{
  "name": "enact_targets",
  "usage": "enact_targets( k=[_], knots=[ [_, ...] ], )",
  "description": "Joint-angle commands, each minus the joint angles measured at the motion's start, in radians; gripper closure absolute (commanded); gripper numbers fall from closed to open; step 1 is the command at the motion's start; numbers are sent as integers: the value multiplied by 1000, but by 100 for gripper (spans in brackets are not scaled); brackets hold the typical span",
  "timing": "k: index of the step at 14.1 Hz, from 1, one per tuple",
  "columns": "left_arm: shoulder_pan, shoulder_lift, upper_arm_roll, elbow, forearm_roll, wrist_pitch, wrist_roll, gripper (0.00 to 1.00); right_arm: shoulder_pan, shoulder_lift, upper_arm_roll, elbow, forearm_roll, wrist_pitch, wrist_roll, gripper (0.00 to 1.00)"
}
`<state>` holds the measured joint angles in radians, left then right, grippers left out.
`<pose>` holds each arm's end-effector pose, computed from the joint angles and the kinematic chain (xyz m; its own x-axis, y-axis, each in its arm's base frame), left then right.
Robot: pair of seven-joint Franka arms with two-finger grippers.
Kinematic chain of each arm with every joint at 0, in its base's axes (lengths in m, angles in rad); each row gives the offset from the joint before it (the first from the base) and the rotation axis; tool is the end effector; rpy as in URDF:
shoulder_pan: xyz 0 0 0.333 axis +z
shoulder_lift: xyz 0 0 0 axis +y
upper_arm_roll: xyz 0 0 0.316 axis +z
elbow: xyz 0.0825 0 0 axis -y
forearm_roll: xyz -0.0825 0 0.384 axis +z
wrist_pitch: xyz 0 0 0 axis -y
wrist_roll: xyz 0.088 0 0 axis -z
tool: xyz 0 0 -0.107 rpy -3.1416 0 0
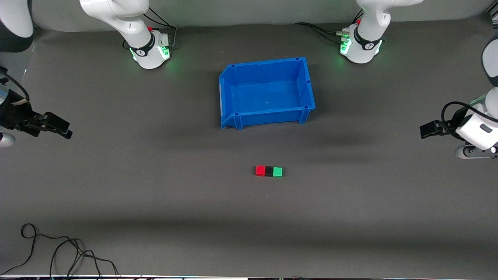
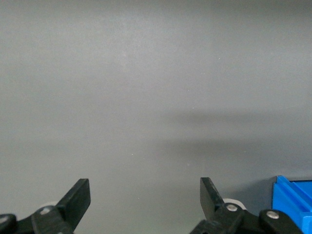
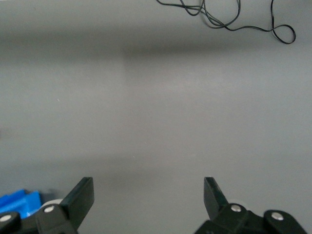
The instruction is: Attach green and red cubes to black cube
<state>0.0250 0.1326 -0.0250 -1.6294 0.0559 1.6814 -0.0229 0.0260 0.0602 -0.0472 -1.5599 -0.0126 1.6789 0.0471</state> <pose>0.5954 0.0062 0.5298 0.9967 0.0167 -0.0794 0.0124 -0.9985 -0.0534 0.5829 -0.0128 0.6053 0.9960 -0.0666 0.0595 -0.0675 -0.9976 0.0126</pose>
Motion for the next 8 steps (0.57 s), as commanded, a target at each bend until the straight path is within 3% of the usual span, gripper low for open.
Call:
enact_targets(
  k=[1, 3, 8],
  knots=[
    [15, 4, -3, 43, -49, -23, 20, 0, 3, -33, -22, -26, -12, -11, -116, 0],
    [36, 33, -4, 88, -97, -49, 18, 0, 3, -36, -22, -23, -10, -53, -127, 0],
    [30, 41, -6, 89, -36, -91, 47, 0, 5, -37, -20, -22, -7, -56, -124, 0]
  ],
)
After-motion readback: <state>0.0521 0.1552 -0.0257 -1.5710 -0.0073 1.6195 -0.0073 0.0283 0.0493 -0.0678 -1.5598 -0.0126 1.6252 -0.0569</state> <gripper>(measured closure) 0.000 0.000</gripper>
